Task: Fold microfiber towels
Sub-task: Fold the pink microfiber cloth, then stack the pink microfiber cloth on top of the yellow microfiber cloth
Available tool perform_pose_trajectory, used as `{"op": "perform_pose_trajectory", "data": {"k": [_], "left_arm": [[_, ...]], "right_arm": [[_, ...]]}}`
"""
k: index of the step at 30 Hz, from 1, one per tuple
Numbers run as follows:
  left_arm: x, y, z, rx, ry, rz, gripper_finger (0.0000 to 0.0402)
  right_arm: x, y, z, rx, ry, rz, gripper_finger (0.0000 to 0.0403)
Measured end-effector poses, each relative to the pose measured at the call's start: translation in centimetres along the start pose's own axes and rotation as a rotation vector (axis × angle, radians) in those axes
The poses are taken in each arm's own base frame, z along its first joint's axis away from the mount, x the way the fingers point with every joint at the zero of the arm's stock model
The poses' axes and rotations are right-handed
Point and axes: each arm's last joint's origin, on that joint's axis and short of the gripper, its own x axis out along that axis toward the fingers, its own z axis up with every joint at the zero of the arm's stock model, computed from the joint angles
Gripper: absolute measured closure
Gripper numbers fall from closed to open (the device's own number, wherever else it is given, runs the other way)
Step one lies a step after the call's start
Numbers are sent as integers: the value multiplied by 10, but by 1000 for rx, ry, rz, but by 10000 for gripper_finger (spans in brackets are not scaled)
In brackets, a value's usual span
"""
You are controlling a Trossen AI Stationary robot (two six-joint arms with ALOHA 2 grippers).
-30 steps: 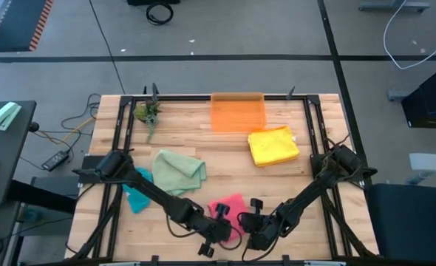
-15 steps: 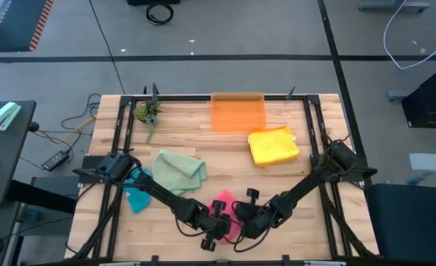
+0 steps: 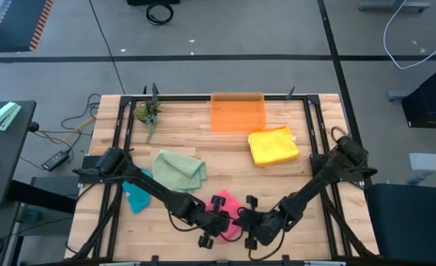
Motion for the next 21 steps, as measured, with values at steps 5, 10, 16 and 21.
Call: {"op": "perform_pose_trajectory", "data": {"k": [5, 10, 16, 21], "left_arm": [[-2, 8, -14, -27, 146, 70, 396], [1, 12, -32, -71, 148, 143, 397], [9, 10, -51, -155, 90, 133, 395], [15, 9, -59, -181, 51, 105, 394]], "right_arm": [[19, 6, -11, 29, -48, 48, 403], [32, 12, -13, 3, -62, 92, 403], [47, 15, -18, -14, -33, 89, 403], [49, 12, -24, 10, 27, 64, 403]]}}
